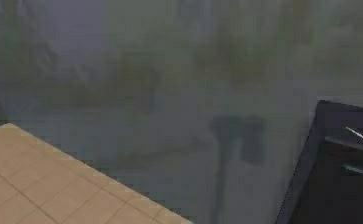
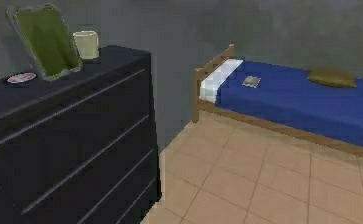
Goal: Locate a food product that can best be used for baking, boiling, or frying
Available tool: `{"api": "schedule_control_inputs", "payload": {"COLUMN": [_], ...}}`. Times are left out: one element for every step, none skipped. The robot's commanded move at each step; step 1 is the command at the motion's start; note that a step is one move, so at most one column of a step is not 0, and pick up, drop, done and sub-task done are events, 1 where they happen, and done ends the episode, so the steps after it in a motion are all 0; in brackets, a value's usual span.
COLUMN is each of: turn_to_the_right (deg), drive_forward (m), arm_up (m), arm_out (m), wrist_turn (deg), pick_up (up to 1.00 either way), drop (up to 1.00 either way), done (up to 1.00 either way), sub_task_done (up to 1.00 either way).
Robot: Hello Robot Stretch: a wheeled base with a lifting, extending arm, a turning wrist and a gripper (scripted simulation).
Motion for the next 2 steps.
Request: {"api": "schedule_control_inputs", "payload": {"turn_to_the_right": [-45.0, -45.0], "drive_forward": [0.00, 0.00], "arm_up": [0.00, 0.00], "arm_out": [0.00, 0.00], "wrist_turn": [0.0, 0.0], "pick_up": [0.00, 0.00], "drop": [0.00, 0.00], "done": [0.00, 0.00], "sub_task_done": [0.00, 0.00]}}
